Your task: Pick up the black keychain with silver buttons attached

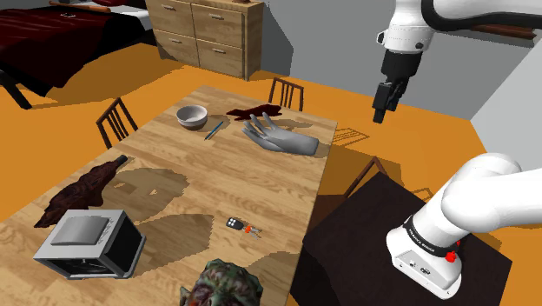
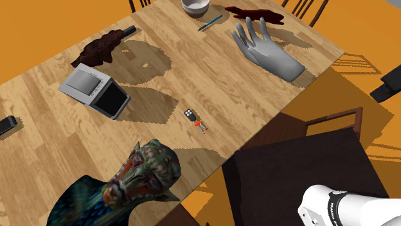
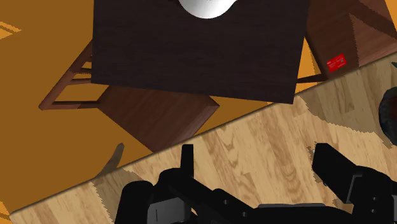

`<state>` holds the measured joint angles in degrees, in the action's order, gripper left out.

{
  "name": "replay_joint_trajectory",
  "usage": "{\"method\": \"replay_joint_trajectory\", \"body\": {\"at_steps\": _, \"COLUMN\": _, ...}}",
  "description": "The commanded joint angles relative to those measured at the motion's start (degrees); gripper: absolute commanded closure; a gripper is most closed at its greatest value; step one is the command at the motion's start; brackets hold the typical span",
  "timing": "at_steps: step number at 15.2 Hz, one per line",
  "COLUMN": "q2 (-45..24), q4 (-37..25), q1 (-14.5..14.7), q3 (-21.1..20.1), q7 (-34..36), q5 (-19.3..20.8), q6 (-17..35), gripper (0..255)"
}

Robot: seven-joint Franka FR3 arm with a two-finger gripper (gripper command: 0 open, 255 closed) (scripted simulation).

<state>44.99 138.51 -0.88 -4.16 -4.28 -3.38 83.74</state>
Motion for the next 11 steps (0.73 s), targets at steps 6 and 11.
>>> {"method": "replay_joint_trajectory", "body": {"at_steps": 6, "q2": -2.11, "q4": 5.72, "q1": 2.10, "q3": -4.33, "q7": 3.16, "q5": -3.57, "q6": 9.49, "gripper": 0}}
{"method": "replay_joint_trajectory", "body": {"at_steps": 11, "q2": -6.71, "q4": 9.56, "q1": 4.20, "q3": -9.03, "q7": 6.20, "q5": -6.84, "q6": 19.72, "gripper": 0}}
